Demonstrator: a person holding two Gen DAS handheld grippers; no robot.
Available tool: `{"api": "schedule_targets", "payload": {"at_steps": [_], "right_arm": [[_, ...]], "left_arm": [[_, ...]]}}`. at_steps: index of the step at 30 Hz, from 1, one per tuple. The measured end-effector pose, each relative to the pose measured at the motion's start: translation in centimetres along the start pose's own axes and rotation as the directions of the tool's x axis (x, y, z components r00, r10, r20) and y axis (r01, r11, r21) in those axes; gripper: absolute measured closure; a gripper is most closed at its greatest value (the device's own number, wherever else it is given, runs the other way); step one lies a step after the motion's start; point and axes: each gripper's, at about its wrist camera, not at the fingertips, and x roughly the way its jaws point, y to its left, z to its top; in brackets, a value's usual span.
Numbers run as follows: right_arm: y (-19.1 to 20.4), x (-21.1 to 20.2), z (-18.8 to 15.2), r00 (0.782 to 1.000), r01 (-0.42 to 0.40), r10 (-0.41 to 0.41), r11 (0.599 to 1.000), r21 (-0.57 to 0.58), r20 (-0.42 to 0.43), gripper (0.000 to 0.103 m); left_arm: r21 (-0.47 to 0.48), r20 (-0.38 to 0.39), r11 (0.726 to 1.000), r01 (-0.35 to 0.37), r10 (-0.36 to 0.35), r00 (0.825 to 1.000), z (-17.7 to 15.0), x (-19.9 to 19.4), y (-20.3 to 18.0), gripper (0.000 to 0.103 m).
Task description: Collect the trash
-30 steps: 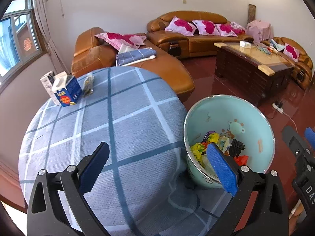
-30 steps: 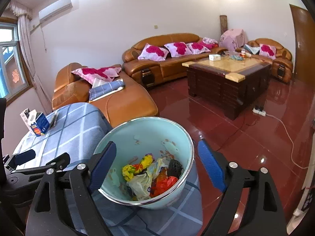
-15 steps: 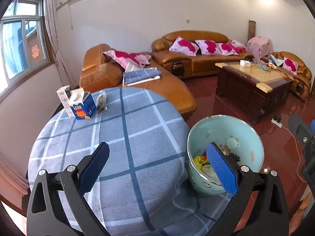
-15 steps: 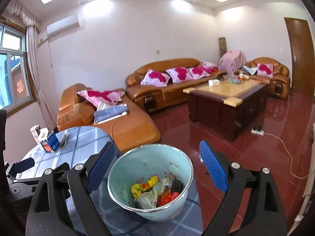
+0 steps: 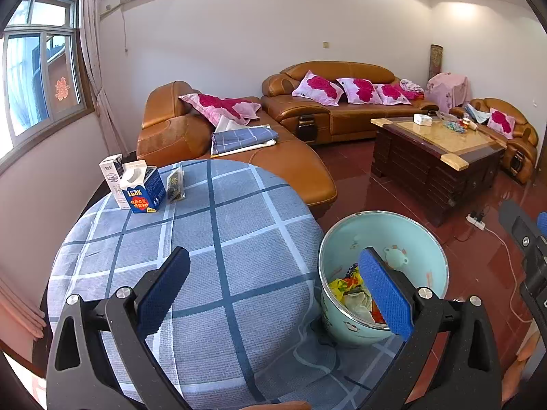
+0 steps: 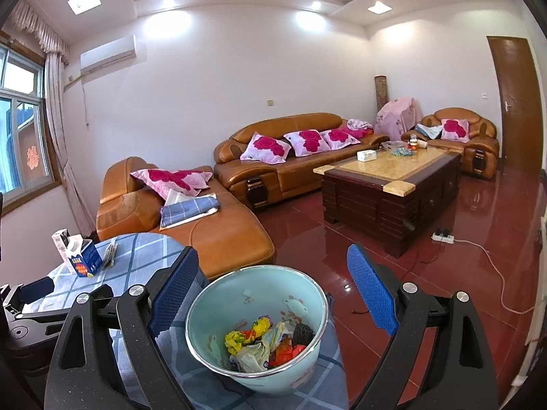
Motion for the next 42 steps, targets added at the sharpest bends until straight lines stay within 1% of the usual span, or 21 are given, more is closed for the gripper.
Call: {"api": "schedule_targets", "payload": {"at_steps": [20,25,38,40,42], "right_arm": [[-0.2,0.1,0.0,1.000,0.011,-0.011,1.000,0.010,0.015,0.016],[-0.2,0.2,-0.1,1.000,0.012,-0.012,1.000,0.014,0.013,0.016],[-0.2,0.2,0.0,1.000,0.016,-0.016,1.000,0.017,0.017,0.016],[-0.2,0.2,0.0,1.000,0.015,-0.015,1.000,0.018,0.019,0.016],[-0.3,0.2,0.0,1.000,0.016,-0.017,1.000,0.021,0.021,0.016]], "left_arm": [[0.002,0.018,1.000,-0.006,0.006,1.000,0.3,-0.4,0.0,0.006],[0.013,0.034,1.000,-0.013,0.012,0.999,0.3,-0.8,-0.1,0.006],[0.004,0.030,1.000,-0.001,0.001,1.000,0.3,-0.9,0.0,0.006],[0.006,0.036,1.000,-0.005,0.005,0.999,0.4,-0.9,0.0,0.006],[0.017,0.059,1.000,-0.015,0.014,0.998,0.4,-1.2,-0.1,0.006]]}}
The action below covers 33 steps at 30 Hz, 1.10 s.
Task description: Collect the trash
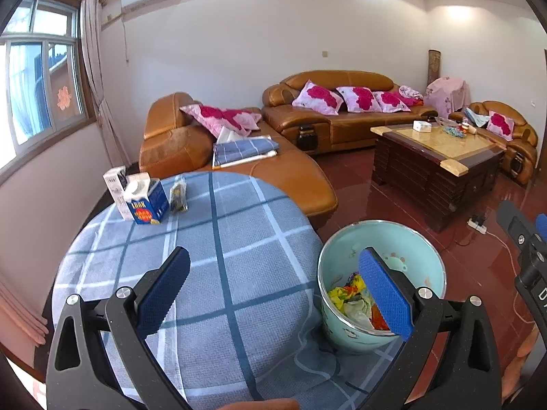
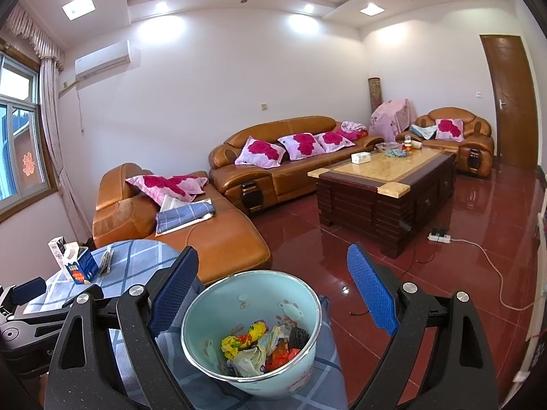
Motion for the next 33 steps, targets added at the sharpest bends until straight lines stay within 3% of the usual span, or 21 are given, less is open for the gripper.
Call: {"api": "schedule_targets", "payload": {"at_steps": [5,14,25,33], "right_arm": [[-0.22,0.20,0.00,1.000,0.007,-0.007,1.000,0.008,-0.004,0.016],[-0.23,0.29,-0.05,1.000,0.009,-0.008,1.000,0.010,-0.005,0.016],[-0.19,0.28,-0.10,1.000,0.012,-0.011,1.000,0.008,-0.011,0.016],[-0.11,0.33,-0.20,1.000,0.013,-0.013,1.000,0.010,-0.014,0.016]], "left_arm": [[0.011,0.049,1.000,0.008,-0.009,0.999,0.40,-0.90,-0.16,0.006],[-0.009,0.009,0.999,0.048,-0.048,0.999,0.33,-0.30,0.01,0.007],[0.021,0.014,0.999,0.043,-0.043,0.999,0.14,-0.43,-0.54,0.007],[-0.012,0.005,0.999,0.037,-0.037,0.999,0.30,-0.37,-0.05,0.006]]}}
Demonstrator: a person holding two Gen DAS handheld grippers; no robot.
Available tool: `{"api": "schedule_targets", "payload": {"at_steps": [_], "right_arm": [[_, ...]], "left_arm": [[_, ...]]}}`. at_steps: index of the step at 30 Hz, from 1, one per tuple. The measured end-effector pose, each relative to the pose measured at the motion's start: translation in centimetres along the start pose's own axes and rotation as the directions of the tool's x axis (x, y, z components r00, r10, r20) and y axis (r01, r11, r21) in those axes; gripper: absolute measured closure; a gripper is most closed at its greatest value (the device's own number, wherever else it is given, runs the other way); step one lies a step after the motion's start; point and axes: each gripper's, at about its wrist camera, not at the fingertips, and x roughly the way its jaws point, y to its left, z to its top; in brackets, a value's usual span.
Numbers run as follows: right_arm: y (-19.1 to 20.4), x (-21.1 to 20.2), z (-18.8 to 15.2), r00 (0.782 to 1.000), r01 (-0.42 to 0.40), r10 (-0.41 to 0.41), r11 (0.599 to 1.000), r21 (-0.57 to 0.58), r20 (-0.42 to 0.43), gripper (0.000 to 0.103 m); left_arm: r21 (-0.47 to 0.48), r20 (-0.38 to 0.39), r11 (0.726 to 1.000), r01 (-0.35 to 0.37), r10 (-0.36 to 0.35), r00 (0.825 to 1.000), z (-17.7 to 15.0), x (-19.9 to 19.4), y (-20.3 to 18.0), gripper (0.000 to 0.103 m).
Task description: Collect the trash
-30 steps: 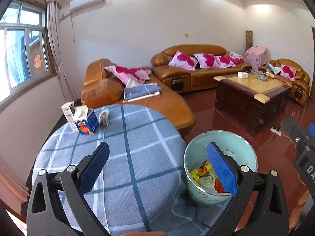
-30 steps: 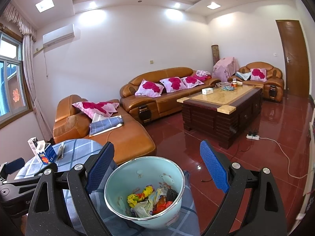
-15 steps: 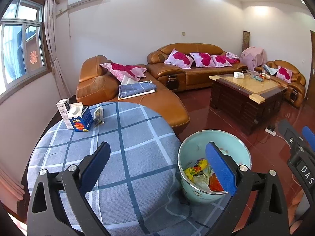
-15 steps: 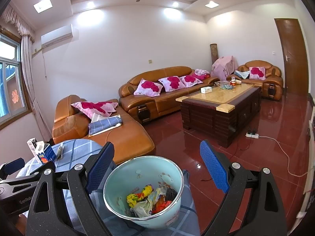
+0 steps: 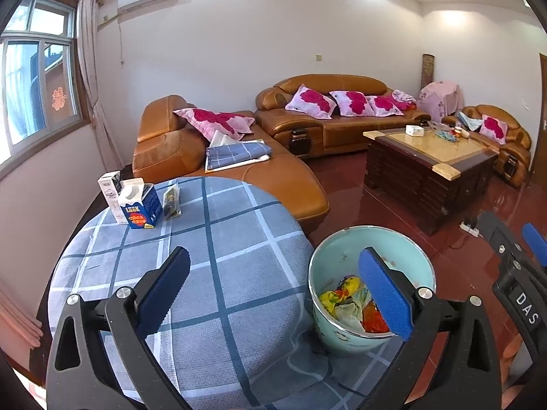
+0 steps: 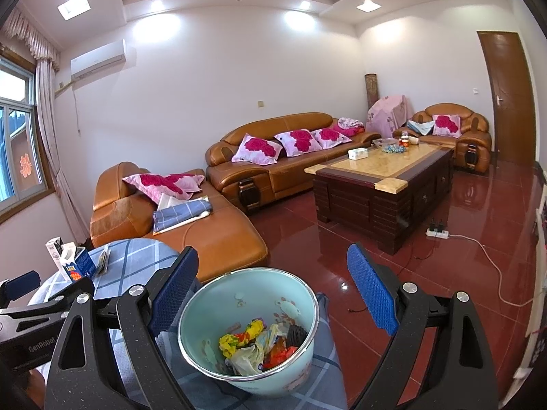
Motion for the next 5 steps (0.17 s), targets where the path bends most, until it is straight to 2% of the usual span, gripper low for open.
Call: {"api": "schedule_targets", "payload": {"at_steps": [5], "right_arm": [[0.08,0.18,-0.42,1.000,0.000,0.000,1.000,0.002,-0.009,0.016]], "left_arm": [[-0.001,-0.007,1.000,-0.006,0.006,1.000,-0.06,0.26,0.13,0.006]]}}
